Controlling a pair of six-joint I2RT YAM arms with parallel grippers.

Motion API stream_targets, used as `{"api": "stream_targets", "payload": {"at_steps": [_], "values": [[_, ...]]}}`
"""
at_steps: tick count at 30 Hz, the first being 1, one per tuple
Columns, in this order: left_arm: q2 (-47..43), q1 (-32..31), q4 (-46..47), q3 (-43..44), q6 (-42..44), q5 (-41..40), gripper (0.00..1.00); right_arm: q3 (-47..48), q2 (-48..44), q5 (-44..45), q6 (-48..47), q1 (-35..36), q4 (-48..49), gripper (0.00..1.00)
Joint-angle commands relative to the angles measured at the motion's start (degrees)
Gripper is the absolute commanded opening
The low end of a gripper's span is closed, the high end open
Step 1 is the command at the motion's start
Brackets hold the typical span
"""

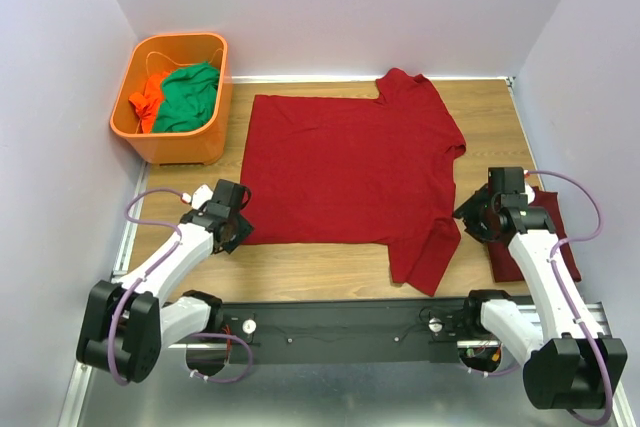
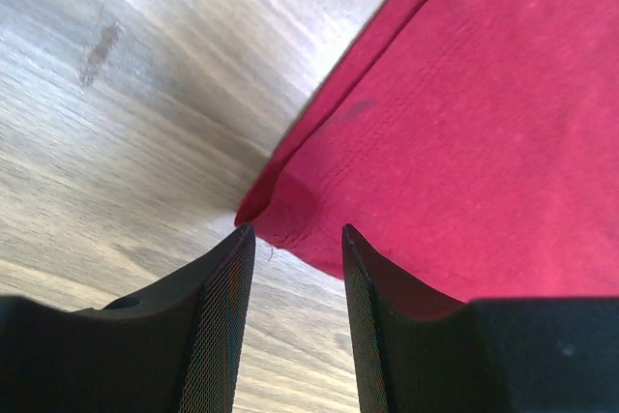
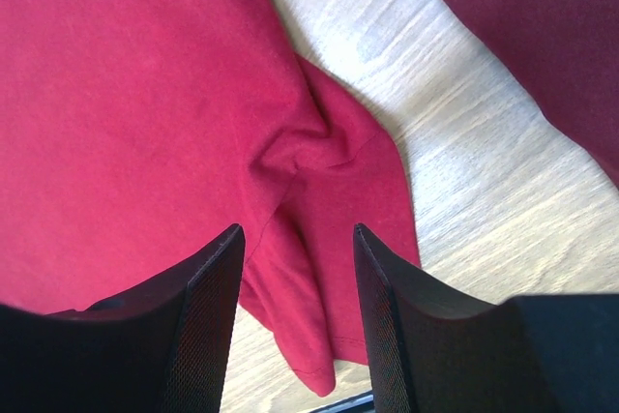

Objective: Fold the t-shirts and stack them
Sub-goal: Flatten the tshirt out

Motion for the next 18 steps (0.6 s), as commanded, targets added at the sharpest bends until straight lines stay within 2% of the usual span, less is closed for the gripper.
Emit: {"api": "stream_targets", "payload": {"at_steps": [1, 4, 6, 10, 12, 13, 18], "values": [[2.4, 0.3, -1.9, 1.7, -1.0, 1.5, 0.49, 2.1, 0.2, 2.2, -0.1, 0.3, -1.3, 0.56], [4.4, 0.3, -0.5, 1.2, -0.4, 1.5, 0.48, 1.8, 0.7, 2.3, 0.3, 0.3, -1.3, 0.56], [6.0, 0.3, 1.5, 1.0, 0.0, 1.9, 0.44, 1.5, 1.0, 2.0, 0.4, 0.3, -1.2, 0.56], [8.4, 0.9, 4.9, 1.1, 2.2, 0.4, 0.22, 0.7, 2.2, 2.1, 0.4, 0.3, -1.1, 0.57], [8.8, 1.6, 6.1, 1.4, 2.7, -0.7, 0.15, 0.1, 2.6, 2.1, 0.1, 0.3, -1.0, 0.57], [8.9, 2.7, 6.5, 1.7, 3.4, -1.0, 0.00, -0.3, 3.2, 2.1, 0.0, 0.3, -0.8, 0.57], [7.4, 7.1, 5.7, 2.7, 4.5, -5.0, 0.00, -2.3, 5.7, 1.0, 0.2, 0.3, 0.5, 0.57]]}}
